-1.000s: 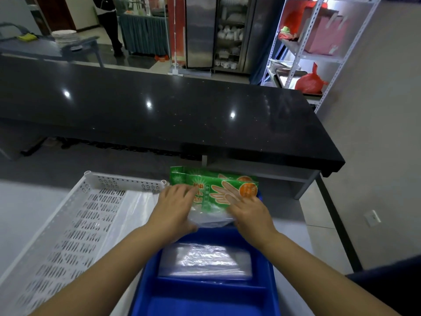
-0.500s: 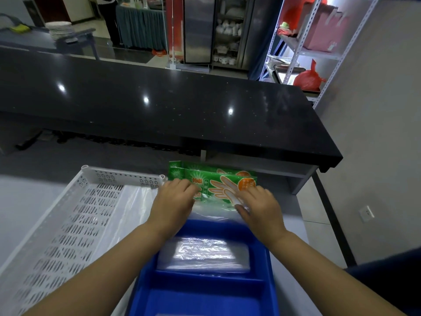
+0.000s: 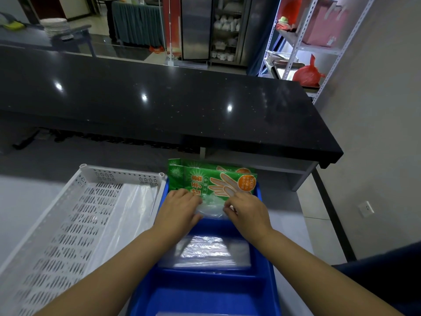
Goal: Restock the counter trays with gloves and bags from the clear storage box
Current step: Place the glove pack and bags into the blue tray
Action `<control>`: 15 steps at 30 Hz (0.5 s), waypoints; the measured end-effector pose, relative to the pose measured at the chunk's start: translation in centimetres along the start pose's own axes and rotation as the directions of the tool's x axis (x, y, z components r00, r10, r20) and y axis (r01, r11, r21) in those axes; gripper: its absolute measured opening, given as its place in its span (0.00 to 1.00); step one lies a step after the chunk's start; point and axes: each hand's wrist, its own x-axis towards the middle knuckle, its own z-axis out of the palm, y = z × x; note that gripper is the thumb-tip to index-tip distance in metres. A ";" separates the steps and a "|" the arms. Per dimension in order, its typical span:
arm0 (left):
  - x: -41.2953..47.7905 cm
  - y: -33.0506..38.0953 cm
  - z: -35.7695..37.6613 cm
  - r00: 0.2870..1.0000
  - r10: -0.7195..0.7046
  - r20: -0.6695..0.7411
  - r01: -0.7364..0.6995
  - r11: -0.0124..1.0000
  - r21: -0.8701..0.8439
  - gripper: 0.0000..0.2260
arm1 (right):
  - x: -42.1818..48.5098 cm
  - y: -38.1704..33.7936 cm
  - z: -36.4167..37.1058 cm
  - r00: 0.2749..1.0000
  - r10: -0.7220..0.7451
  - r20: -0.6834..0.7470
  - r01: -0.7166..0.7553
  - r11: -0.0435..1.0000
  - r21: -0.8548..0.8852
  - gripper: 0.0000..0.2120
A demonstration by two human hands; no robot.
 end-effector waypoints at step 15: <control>2.0 -0.1 0.7 0.930 0.362 -0.059 -0.338 0.910 0.241 0.12 | 0.6 1.1 0.0 0.996 -0.024 0.083 0.017 0.996 0.089 0.09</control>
